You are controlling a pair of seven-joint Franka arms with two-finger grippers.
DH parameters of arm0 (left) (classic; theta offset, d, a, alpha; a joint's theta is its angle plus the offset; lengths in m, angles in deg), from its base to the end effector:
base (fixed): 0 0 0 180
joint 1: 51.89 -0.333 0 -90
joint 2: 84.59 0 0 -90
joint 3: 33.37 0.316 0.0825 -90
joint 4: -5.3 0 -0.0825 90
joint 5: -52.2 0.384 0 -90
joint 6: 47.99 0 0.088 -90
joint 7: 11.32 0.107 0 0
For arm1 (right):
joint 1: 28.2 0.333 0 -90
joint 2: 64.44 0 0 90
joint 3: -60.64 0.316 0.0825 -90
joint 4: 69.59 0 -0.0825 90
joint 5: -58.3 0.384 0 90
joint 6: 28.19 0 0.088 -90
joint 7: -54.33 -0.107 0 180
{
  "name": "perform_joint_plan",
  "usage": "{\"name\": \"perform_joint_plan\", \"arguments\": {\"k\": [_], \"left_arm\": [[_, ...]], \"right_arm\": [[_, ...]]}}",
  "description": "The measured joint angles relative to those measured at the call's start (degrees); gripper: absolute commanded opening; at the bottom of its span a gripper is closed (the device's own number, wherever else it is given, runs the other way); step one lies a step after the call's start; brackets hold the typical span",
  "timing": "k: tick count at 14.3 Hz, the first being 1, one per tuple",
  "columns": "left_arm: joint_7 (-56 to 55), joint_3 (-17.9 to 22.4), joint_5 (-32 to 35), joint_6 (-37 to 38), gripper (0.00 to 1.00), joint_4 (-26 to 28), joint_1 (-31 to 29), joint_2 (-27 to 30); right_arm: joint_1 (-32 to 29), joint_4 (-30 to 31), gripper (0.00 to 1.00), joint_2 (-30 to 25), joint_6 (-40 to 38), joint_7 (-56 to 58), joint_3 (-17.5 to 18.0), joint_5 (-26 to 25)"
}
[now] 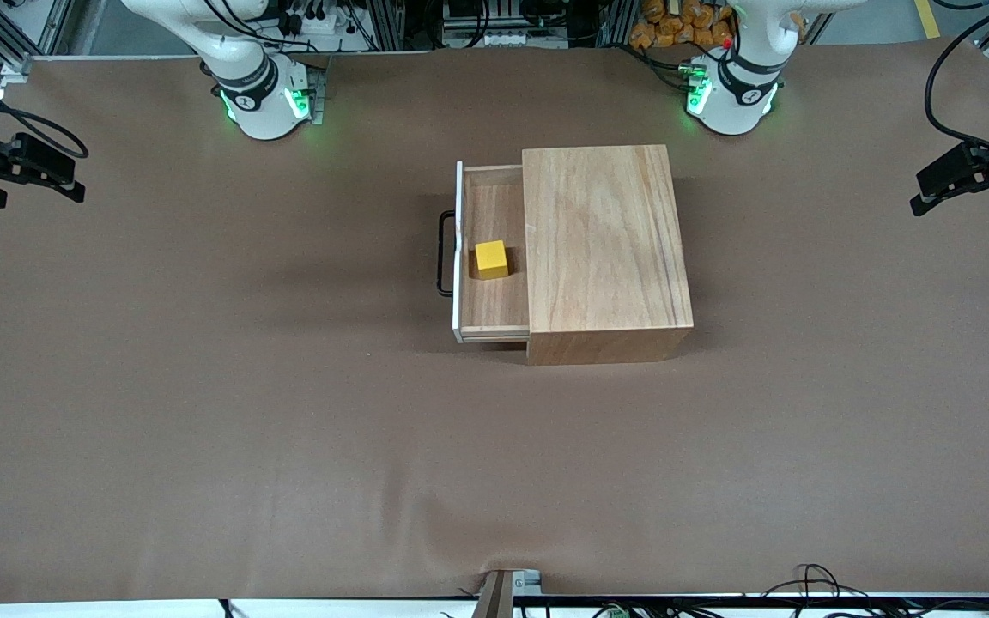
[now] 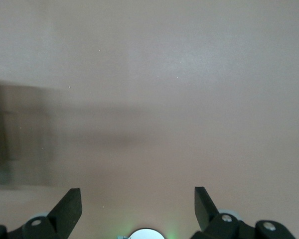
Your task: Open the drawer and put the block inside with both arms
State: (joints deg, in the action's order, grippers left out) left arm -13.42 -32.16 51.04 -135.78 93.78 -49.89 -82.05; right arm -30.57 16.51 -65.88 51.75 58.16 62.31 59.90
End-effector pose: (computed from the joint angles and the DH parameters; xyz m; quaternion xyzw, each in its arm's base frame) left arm 0.5369 -0.0093 0.6577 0.9998 0.0109 0.0159 0.0110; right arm 0.5281 -0.0029 0.6550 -0.9986 -0.0291 0.0406 0.0151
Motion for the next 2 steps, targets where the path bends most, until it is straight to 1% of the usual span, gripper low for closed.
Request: {"name": "perform_joint_plan", "arguments": {"k": [2], "left_arm": [[0.0, 0.0, 0.0, 0.1, 1.00, 0.0, 0.0, 0.0]], "right_arm": [[0.0, 0.0, 1.00, 0.0, -0.5, 0.0, 0.0, 0.0]]}}
